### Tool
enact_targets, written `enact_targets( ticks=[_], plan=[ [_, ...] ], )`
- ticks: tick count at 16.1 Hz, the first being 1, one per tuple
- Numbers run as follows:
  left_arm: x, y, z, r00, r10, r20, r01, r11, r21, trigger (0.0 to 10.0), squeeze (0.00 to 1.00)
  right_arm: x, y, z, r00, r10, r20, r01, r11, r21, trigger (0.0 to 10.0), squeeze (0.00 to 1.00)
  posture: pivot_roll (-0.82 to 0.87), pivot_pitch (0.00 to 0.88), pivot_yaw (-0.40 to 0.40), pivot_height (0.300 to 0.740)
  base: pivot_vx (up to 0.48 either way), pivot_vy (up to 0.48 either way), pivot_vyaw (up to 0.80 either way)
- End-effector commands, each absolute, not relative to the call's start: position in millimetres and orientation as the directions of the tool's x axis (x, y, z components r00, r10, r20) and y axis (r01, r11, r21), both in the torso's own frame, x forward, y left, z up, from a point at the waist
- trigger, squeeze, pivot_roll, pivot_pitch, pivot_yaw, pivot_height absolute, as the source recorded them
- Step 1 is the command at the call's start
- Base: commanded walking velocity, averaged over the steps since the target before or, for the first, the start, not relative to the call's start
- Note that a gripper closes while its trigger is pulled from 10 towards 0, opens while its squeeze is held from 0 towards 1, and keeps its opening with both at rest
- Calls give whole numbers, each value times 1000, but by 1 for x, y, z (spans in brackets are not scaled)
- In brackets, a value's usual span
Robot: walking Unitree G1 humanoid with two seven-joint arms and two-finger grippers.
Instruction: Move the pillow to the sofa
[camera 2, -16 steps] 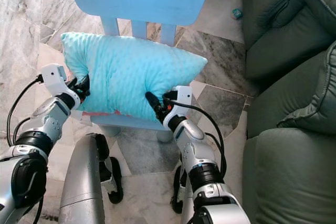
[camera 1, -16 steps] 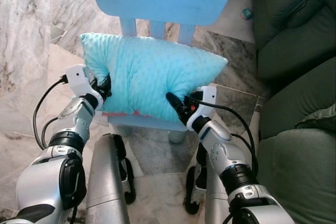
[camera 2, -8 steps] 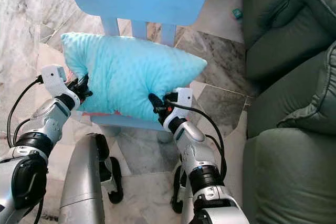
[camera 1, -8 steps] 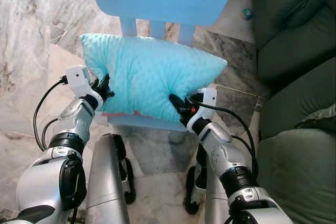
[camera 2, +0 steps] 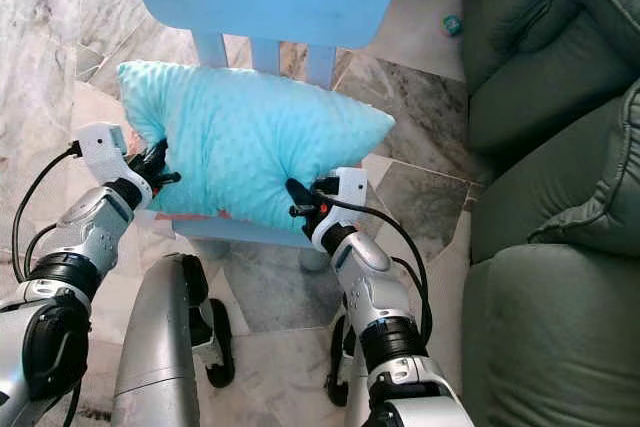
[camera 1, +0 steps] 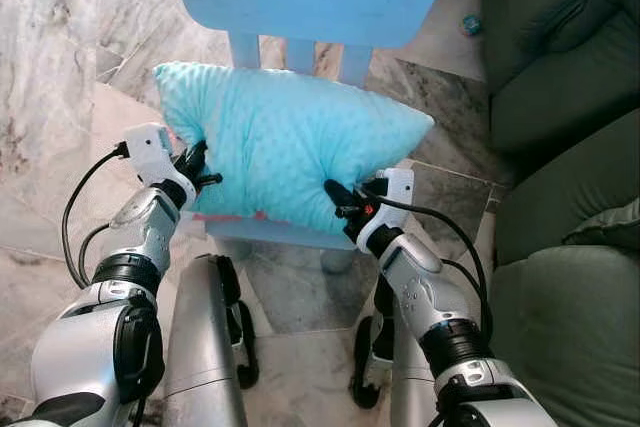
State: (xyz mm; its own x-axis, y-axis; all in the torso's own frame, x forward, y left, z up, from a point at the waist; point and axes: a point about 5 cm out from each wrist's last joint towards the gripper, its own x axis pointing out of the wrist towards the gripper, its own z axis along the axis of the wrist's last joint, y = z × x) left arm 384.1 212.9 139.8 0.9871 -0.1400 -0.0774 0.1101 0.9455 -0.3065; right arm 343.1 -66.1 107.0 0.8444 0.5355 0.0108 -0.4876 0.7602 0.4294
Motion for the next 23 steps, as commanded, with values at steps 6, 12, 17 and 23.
enact_targets(
  ticks=[6,12,17,23],
  plan=[
    [378,207,138,980,-197,-33,184,954,-235,0,0,334,-79,113,886,462,45,-449,827,339,0,0,-85,451,-32,560,0,0,0],
    [352,207,160,972,-172,159,197,968,-156,0,0,318,-106,134,938,326,120,-345,914,212,0,0,-81,366,-23,560,0,0,0],
    [329,202,171,961,-92,262,136,979,-153,0,0,304,-121,155,952,223,208,-242,968,67,0,0,-96,284,-12,560,0,0,0],
    [303,195,173,961,-16,276,46,994,-103,0,0,289,-133,167,965,118,233,-125,992,13,0,0,-88,206,-10,560,0,0,0]
  ],
)
